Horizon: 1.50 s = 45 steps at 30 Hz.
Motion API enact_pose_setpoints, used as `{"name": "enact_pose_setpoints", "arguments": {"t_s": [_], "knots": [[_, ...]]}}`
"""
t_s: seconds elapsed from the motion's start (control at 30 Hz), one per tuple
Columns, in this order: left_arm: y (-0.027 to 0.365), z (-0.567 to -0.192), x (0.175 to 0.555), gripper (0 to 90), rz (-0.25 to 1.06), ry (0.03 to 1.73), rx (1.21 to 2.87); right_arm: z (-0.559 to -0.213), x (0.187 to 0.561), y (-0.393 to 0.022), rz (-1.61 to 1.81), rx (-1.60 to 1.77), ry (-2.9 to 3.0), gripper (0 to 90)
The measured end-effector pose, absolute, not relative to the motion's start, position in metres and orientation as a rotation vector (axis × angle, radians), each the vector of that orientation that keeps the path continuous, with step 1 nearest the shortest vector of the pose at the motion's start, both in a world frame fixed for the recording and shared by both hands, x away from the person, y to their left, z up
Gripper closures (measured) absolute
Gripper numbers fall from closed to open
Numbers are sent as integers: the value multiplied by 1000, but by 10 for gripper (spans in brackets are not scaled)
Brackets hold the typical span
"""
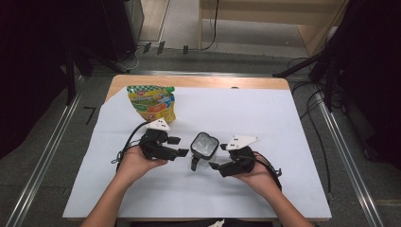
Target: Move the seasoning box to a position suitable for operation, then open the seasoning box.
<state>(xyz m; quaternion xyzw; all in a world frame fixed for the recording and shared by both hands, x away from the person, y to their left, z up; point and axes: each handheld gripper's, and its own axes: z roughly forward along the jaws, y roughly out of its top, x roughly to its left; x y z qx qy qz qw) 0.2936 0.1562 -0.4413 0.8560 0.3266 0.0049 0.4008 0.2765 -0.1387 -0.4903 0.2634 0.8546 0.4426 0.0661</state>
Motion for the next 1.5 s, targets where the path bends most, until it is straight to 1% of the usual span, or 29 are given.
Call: {"name": "enact_pose_setpoints", "arguments": {"t_s": [0.13, 0.2, 0.23, 0.27, 0.3, 0.33, 0.37, 0.4, 0.47, 0.5, 0.53, 0.6, 0.67, 0.77, 0.87, 0.97, 1.0, 1.03, 1.07, 1.1, 1.13, 1.2, 1.23, 1.27, 1.33, 1.37, 1.5], "knots": [[154, -443, 293, 389, 11, 825, 2174, -481, 269, -154, 1363, 856, 2581, 270], [152, -444, 292, 389, 10, 820, 2181, -475, 263, -158, 1344, 863, 2551, 338], [152, -444, 292, 389, 10, 820, 2181, -475, 263, -158, 1344, 863, 2551, 338], [152, -444, 292, 389, 11, 819, 2184, -472, 261, -160, 1340, 857, 2530, 377], [151, -445, 292, 391, 6, 824, 2188, -467, 260, -164, 1344, 875, 2508, 444], [151, -446, 292, 392, 6, 824, 2191, -466, 261, -165, 1342, 887, 2501, 478], [151, -446, 292, 395, 6, 824, 2191, -466, 261, -165, 1342, 887, 2501, 478], [151, -446, 292, 400, 5, 818, 2203, -464, 263, -166, 1340, 932, 2500, 501], [149, -447, 292, 406, -1, 816, 2200, -464, 265, -166, 1358, 948, 2508, 568], [149, -447, 292, 415, -4, 814, 2201, -464, 267, -166, 1372, 971, 2518, 579], [149, -447, 292, 421, 1, 810, 2204, -465, 270, -166, 1403, 1002, 2533, 630], [149, -448, 292, 422, 3, 808, 2205, -465, 271, -165, 1410, 1006, 2534, 645], [148, -449, 292, 422, 8, 811, 2214, -462, 270, -164, 1402, 989, 2505, 706], [148, -450, 291, 422, 13, 805, 2221, -460, 270, -165, 1414, 984, 2487, 731], [147, -452, 292, 436, 16, 812, 2223, -460, 270, -165, 1410, 967, 2471, 820], [147, -453, 293, 453, 16, 811, 2222, -462, 271, -163, 1409, 976, 2487, 844], [147, -453, 293, 490, 18, 811, 2223, -464, 271, -162, 1394, 991, 2506, 881], [147, -454, 293, 490, 10, 809, 2226, -464, 271, -162, 1394, 991, 2506, 881], [147, -454, 293, 559, 28, 803, 2228, -466, 270, -159, 1380, 991, 2520, 900], [147, -454, 293, 606, 28, 803, 2228, -466, 270, -158, 1377, 994, 2520, 900], [146, -455, 293, 643, 55, 805, 2229, -467, 271, -157, 1376, 1000, 2519, 900], [144, -456, 295, 753, 61, 817, 2231, -468, 271, -154, 1380, 1019, 2521, 900], [144, -456, 295, 777, 61, 817, 2231, -468, 271, -152, 1374, 1025, 2526, 900], [143, -457, 295, 777, 71, 828, 2224, -468, 271, -152, 1374, 1025, 2526, 900], [139, -458, 297, 862, 67, 872, 2228, -472, 272, -146, 1350, 1017, 2541, 900], [139, -458, 297, 880, 67, 872, 2228, -472, 272, -146, 1350, 1017, 2541, 900], [133, -459, 297, 900, 74, 870, 2244, -473, 272, -140, 1328, 1014, 2542, 900]]}}
